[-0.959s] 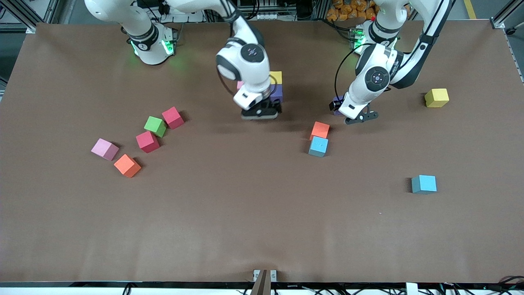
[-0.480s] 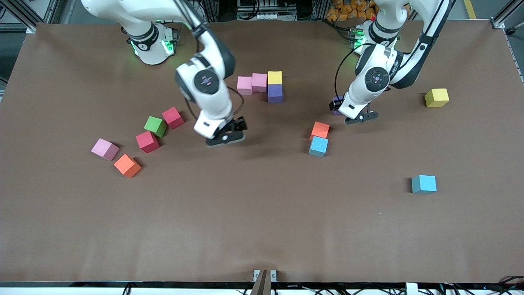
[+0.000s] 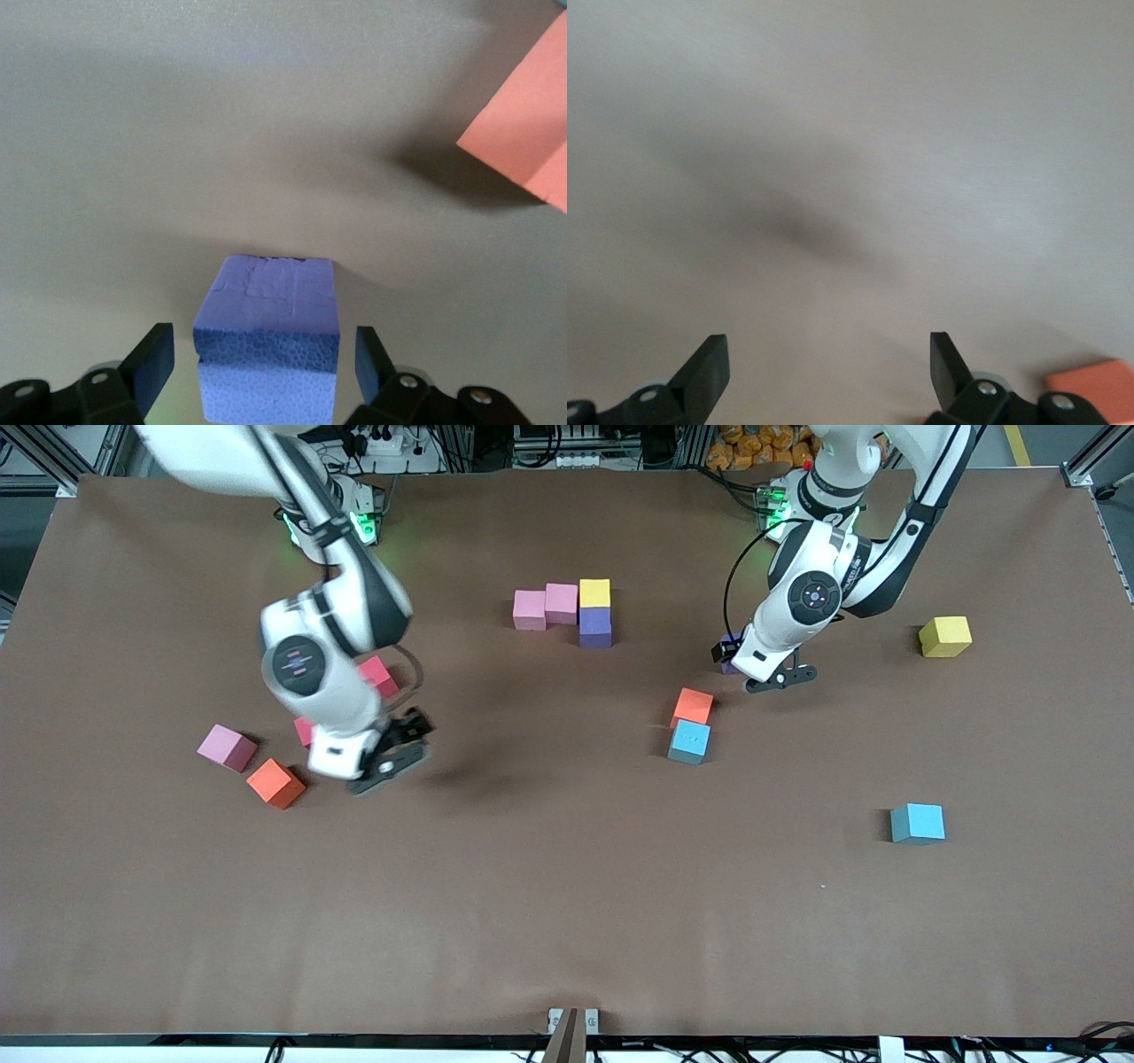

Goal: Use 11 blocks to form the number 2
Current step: 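Move the right gripper to the orange block and grasp it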

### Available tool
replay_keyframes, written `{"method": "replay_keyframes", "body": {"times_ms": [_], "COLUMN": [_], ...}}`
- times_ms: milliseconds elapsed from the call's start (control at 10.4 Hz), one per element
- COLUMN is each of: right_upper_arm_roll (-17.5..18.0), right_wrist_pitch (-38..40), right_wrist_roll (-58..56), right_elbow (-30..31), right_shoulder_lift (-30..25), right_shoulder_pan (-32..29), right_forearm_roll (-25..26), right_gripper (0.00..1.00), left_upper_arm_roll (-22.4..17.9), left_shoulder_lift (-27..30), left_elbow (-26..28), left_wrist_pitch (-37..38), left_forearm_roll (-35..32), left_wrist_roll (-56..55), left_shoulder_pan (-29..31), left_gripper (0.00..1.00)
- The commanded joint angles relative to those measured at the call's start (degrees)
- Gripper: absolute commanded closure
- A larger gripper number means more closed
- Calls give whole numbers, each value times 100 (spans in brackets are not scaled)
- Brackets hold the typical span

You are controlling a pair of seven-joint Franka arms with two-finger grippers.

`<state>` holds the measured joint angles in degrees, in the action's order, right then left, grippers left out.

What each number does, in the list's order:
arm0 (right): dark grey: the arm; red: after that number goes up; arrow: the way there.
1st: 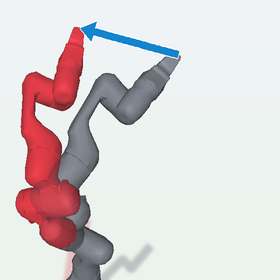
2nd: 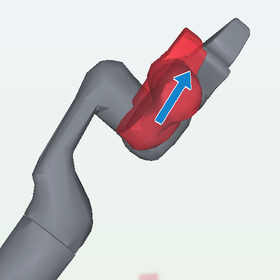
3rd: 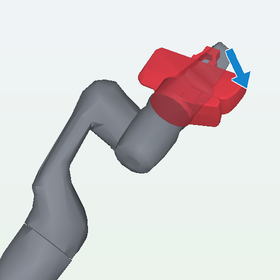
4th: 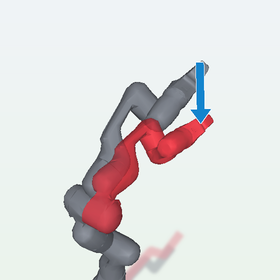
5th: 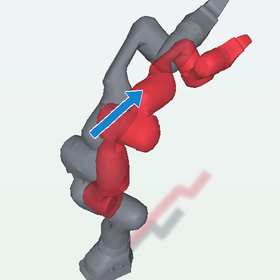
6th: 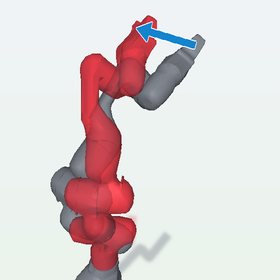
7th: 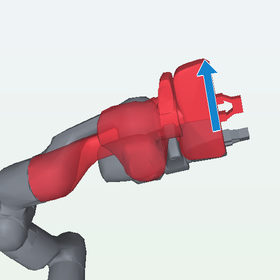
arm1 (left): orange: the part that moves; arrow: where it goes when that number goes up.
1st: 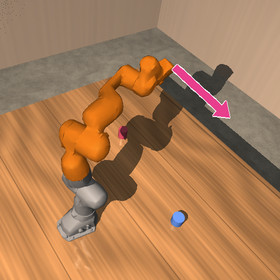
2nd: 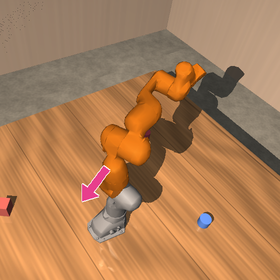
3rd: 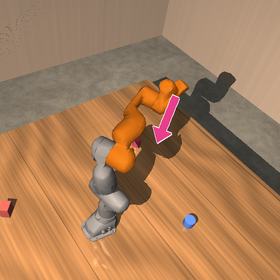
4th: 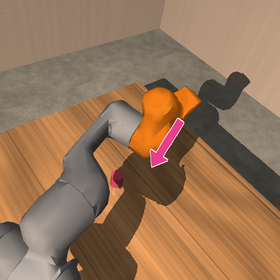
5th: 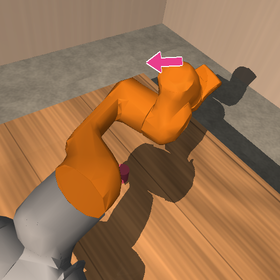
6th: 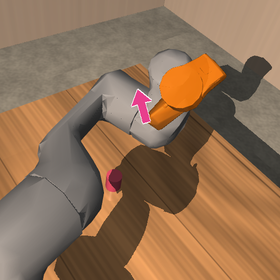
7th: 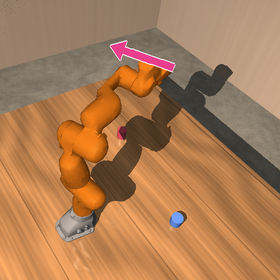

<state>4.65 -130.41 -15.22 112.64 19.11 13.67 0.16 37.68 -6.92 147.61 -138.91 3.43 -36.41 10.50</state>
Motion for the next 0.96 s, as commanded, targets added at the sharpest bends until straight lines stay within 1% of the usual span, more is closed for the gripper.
{"method": "replay_keyframes", "body": {"times_ms": [0, 192, 288, 384, 480, 576, 672, 863], "right_upper_arm_roll": [150, 142, 133, 133, 124, 124, 124, 124], "right_wrist_pitch": [191, 200, 200, 183, 148, 95, -44, -160], "right_wrist_roll": [-752, -1569, -1807, -2088, -2291, -2441, -2651, -2864], "right_elbow": [162, 171, 188, 189, 189, 189, 206, 206], "right_shoulder_lift": [-232, -189, -154, -119, -23, 83, 162, 382], "right_shoulder_pan": [-626, -1171, -1391, -1559, -1708, -1831, -1928, -2070], "right_forearm_roll": [28, 28, 28, 28, 28, 37, 37, 28], "right_gripper": [0, 0, 0, 0, 0, 0, 0, 0], "left_upper_arm_roll": [64, 64, 64, 64, 64, 64, 64, 64], "left_shoulder_lift": [24, -10, -28, -55, -98, -151, -178, -152], "left_elbow": [101, 101, 101, 101, 92, 92, 83, 48], "left_wrist_pitch": [-75, -75, -75, -75, -75, -75, -75, -40], "left_forearm_roll": [96, 96, 96, 96, 96, 87, 78, 70], "left_wrist_roll": [116, 116, 116, 116, 116, 116, 116, 125], "left_shoulder_pan": [57, 57, 57, 57, 57, 57, 57, 48], "left_gripper": [9, 11, 15, 15, 21, 22, 40, 87]}}
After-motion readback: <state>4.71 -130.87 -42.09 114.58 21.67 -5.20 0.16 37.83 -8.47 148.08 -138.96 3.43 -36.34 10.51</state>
